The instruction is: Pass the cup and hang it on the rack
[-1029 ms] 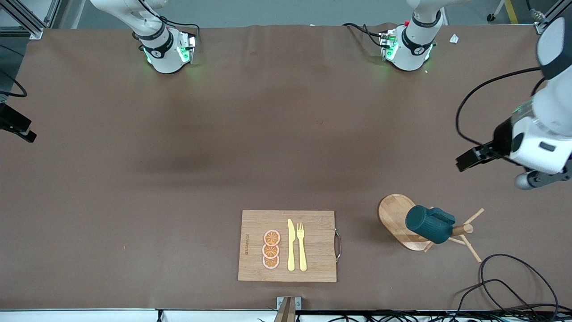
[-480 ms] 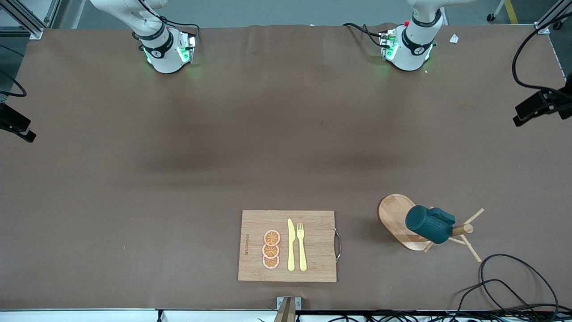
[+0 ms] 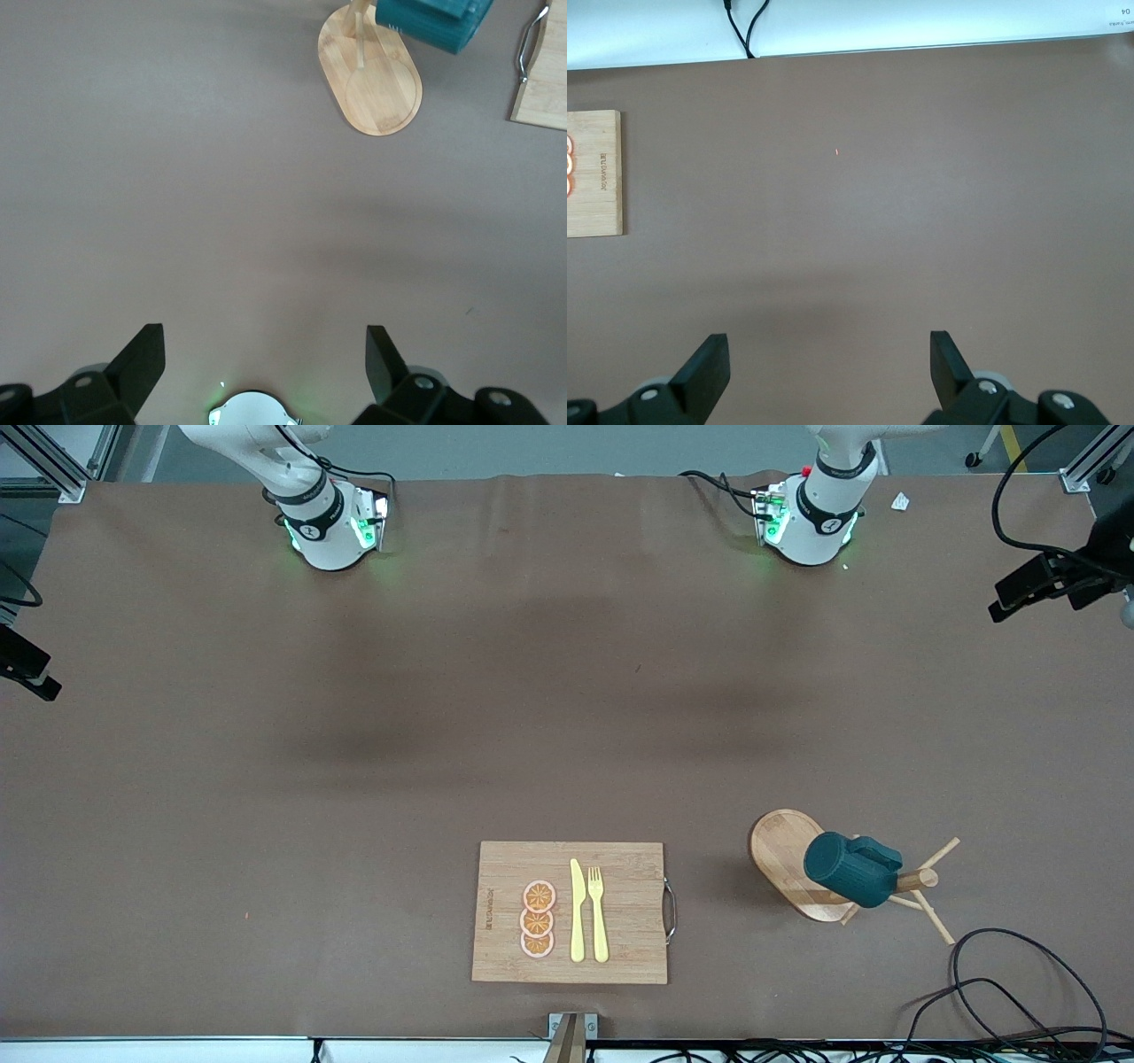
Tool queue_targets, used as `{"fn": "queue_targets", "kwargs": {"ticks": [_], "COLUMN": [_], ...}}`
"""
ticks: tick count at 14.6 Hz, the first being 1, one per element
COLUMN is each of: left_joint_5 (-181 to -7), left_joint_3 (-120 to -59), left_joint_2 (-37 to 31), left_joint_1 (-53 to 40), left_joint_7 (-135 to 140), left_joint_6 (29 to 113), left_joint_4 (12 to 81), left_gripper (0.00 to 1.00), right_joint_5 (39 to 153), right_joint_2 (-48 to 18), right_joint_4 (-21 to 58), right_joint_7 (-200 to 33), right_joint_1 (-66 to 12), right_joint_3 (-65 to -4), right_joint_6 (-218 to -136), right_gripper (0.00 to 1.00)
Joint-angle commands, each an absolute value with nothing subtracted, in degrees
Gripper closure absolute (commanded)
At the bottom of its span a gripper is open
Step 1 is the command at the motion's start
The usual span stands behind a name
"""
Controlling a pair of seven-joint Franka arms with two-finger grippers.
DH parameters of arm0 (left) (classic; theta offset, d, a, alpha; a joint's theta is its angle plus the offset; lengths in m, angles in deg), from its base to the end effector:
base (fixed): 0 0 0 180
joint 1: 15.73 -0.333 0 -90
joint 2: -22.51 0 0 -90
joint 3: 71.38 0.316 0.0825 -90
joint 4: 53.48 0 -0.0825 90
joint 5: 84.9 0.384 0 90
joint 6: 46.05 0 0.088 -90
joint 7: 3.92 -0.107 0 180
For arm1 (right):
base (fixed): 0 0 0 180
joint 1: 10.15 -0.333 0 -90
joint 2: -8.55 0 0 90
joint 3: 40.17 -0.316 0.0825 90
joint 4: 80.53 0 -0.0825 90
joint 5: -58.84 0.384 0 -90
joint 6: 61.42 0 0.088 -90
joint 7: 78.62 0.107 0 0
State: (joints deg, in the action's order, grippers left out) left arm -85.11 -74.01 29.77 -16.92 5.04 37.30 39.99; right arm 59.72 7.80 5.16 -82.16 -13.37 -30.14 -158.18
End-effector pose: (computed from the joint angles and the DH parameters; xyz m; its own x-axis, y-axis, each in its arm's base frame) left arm 0.5020 -0.0147 0.6533 0.9901 0.1311 -0.0491 0.1308 -0.9914 -0.0099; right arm 0.5667 -0.0654 0.6647 0.9821 -0.0565 0.1798 -0.0571 -0.9984 -0.0020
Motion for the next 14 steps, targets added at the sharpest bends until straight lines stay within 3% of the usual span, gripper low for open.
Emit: {"fn": "queue_targets", "kwargs": {"ticks": [1, 14], "left_joint_5": [-85.69, -85.52], "left_joint_3": [-76.82, -78.41], "left_joint_2": [32.0, 31.21], "left_joint_1": [-16.52, -16.7], "left_joint_7": [4.43, 4.25], "left_joint_6": [39.02, 39.38], "left_joint_4": [43.02, 41.88], "left_gripper": [0.0, 0.0], "right_joint_5": [59.19, 59.54], "right_joint_2": [9.08, 9.08], "right_joint_4": [6.04, 6.39], "right_joint_7": [-83.1, -82.31], "right_joint_1": [-12.17, -12.09], "right_joint_3": [-31.21, -31.12], "right_joint_6": [-158.8, -154.5], "right_gripper": [0.0, 0.0]}}
